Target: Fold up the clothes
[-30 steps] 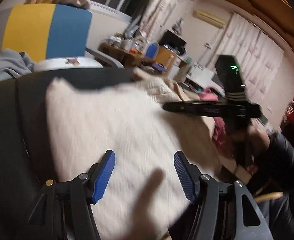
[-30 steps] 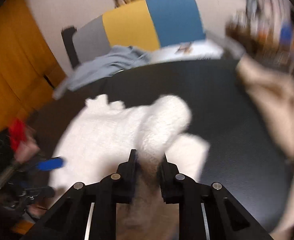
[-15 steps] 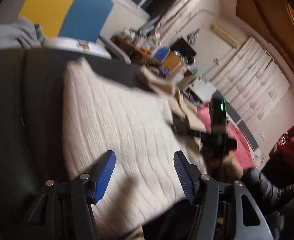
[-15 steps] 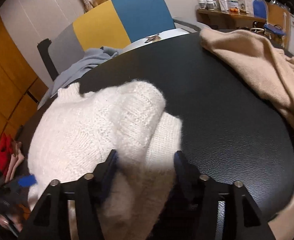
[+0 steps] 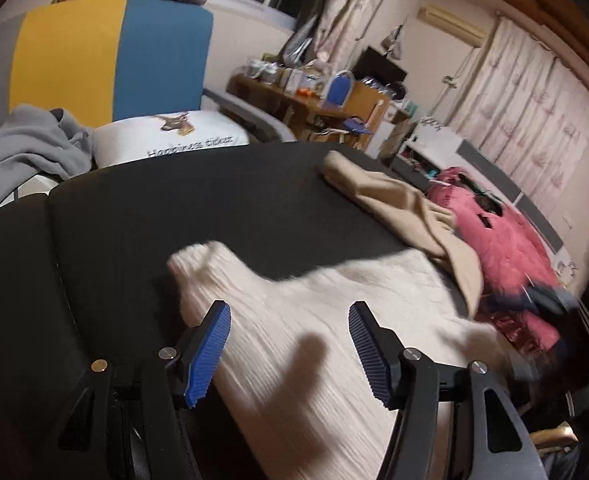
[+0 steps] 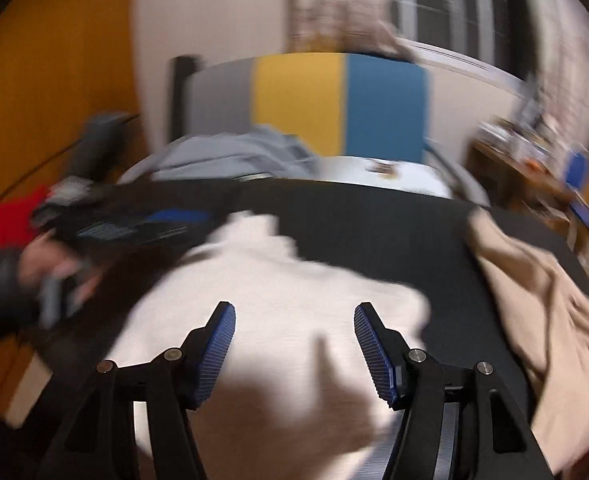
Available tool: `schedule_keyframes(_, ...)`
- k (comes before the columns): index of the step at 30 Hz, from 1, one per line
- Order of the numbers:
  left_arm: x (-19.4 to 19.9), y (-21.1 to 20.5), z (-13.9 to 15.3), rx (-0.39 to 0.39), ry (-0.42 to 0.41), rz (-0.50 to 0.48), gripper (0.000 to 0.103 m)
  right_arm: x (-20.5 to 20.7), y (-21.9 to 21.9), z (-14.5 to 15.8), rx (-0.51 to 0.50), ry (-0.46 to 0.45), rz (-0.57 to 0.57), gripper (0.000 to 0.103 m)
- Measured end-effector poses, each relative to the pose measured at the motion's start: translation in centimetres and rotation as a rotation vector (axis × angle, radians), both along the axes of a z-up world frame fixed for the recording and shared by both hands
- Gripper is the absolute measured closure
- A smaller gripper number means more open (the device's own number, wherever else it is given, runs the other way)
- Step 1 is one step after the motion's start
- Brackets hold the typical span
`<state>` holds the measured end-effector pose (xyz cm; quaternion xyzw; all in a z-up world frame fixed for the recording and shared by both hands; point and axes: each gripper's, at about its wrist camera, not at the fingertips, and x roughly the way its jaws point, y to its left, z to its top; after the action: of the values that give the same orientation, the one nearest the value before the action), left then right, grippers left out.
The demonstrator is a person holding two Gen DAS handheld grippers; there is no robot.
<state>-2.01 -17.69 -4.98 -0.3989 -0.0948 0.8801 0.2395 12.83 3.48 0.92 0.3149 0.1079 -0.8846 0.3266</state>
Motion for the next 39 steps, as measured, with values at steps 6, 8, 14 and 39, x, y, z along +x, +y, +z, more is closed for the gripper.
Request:
schedule_keyframes(6,-1.2,2.9,-4.1,-0.032,-0.119,-0.066,0.035,1.1,-1.9,-6.2,0.168,-0.120,0.012,0.040)
schedule_keyframes(8,-0.8,3.6,-5.5,-0.002,-0.121,-0.035,0.035,2.6,-0.2,-8.1,0.163,-0.032,0.006,0.039)
schedule_keyframes(14,-0.9,4.3,-6.0,-0.036,-0.102,0.074,0.035,2.9,0.1,-8.7,0.131,0.015,0.010,0.034)
schedule_keyframes(39,7.9,-5.5,-7.8,0.589,-0.224,0.205,0.020,-2.9,10.4,-6.0,-0.416,-0.421,-0.148,0.000)
